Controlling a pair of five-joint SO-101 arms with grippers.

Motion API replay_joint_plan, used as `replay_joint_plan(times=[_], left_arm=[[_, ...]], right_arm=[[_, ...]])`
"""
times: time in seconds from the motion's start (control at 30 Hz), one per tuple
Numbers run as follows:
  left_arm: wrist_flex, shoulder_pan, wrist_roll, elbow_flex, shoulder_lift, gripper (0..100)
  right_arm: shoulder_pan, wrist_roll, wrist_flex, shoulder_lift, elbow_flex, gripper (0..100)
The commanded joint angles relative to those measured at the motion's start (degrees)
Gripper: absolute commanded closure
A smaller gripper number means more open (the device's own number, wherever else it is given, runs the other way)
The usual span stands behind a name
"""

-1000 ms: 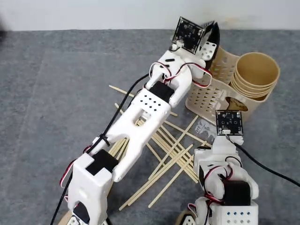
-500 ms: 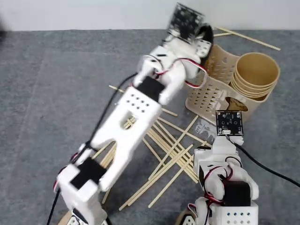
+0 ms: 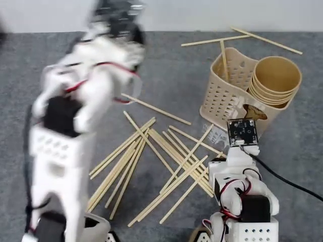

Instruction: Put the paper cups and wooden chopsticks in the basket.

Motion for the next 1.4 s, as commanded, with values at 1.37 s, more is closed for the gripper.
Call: replay_joint_plan(times=[1.37], left_arm=[[0.62, -39.47, -13.71, 68.26, -44.92, 98]], right_arm=[[-26.77, 5.98, -12.0, 47.16, -24.62, 89.0]])
